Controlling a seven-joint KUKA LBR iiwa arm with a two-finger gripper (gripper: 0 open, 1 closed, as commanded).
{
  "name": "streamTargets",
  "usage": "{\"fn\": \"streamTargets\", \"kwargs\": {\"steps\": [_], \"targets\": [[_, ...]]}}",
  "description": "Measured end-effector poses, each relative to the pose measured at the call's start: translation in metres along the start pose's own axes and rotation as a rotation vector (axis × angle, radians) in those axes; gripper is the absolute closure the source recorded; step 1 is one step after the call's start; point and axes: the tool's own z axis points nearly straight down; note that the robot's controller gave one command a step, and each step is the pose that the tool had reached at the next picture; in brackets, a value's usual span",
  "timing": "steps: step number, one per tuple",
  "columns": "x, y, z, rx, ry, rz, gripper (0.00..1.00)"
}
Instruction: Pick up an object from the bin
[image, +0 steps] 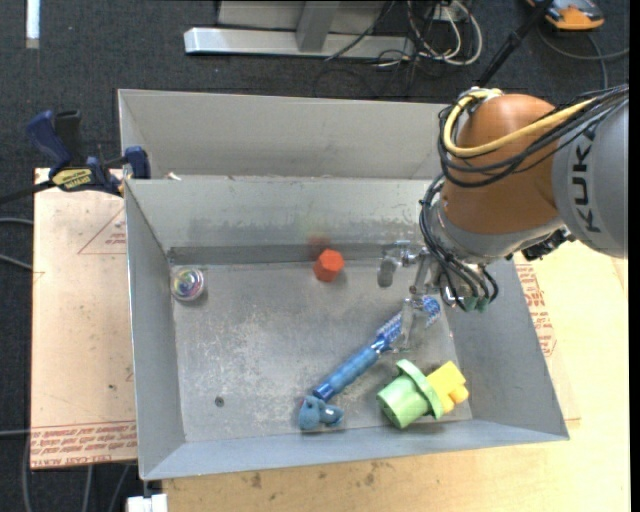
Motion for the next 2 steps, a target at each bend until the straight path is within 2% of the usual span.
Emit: {"fn": "streamTargets", "kwargs": {"steps": [1,2], "targets": [[0.0025,-0.0076,0.1519,0.001,-0.005,-0.612,0.00],[0.0014,-0.0079,0.1498,0.002,-0.008,-0.611,1.00]]}}
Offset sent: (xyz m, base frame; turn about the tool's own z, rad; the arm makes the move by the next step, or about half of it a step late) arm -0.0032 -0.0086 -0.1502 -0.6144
